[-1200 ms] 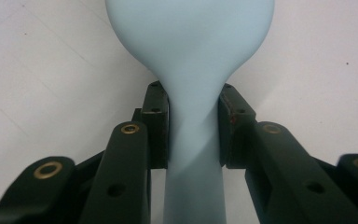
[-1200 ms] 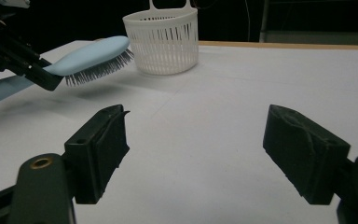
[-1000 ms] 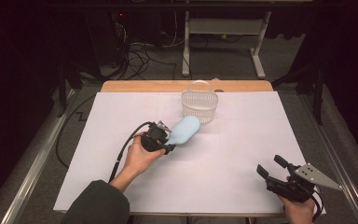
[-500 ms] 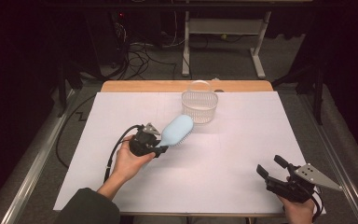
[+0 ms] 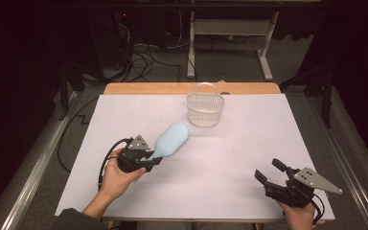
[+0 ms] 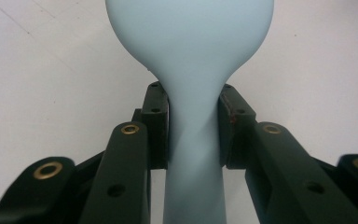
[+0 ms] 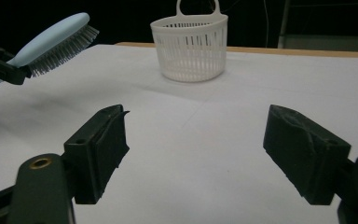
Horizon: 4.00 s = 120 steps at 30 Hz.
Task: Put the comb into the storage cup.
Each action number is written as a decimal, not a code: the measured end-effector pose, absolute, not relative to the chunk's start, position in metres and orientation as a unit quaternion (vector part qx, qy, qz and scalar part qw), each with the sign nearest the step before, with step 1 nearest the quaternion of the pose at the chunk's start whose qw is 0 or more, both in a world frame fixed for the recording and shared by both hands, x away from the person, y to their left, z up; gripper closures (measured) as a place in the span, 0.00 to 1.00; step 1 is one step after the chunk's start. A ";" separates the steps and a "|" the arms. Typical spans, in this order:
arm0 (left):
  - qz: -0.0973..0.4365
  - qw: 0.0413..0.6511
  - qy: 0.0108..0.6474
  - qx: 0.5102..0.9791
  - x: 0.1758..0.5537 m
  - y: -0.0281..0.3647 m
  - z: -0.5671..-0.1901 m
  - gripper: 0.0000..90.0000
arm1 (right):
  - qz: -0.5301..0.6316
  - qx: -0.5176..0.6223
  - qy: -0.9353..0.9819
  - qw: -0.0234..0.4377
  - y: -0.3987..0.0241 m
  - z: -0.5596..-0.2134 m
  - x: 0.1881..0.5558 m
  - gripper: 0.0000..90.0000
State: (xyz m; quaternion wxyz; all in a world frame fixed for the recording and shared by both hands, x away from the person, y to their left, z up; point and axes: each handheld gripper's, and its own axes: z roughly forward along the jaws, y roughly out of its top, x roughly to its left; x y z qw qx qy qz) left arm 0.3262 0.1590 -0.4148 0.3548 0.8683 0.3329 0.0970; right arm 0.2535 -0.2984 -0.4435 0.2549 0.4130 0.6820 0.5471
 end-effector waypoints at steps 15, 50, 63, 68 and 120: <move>0.096 0.377 0.324 0.862 0.306 0.159 -0.426 0.77 | 0.566 0.378 0.695 0.231 -0.262 -0.438 0.257 0.23; 0.082 0.405 0.288 0.864 0.287 0.124 -0.429 0.77 | 0.592 0.345 0.709 0.166 -0.204 -0.440 0.264 0.18; 0.082 0.410 0.270 0.867 0.284 0.110 -0.428 0.77 | 0.592 0.336 0.719 0.140 -0.186 -0.443 0.270 0.18; 0.082 0.411 0.261 0.870 0.283 0.103 -0.427 0.77 | 0.593 0.335 0.721 0.128 -0.181 -0.444 0.273 0.17; 0.074 0.423 0.220 0.876 0.275 0.075 -0.420 0.77 | 0.590 0.362 0.721 0.048 -0.158 -0.433 0.286 0.35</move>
